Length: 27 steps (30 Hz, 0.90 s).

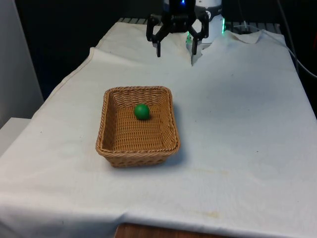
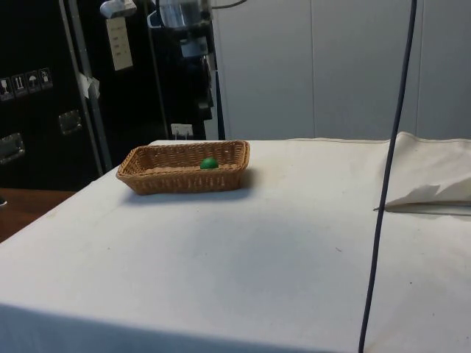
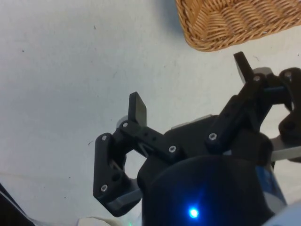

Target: Pick up the ball and place it into the basket.

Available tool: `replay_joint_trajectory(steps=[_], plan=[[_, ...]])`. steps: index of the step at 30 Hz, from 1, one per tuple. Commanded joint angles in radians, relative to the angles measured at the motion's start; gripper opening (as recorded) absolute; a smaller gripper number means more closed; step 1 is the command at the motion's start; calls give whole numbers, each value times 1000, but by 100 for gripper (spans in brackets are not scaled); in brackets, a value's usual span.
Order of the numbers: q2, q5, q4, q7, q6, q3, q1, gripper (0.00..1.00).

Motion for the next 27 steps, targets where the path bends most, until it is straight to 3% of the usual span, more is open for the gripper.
replay_joint_trajectory(steps=[1,27], plan=[[0,0,0,8,0,1,0,100],[-49,-8,20,212,-3,11,4,100]])
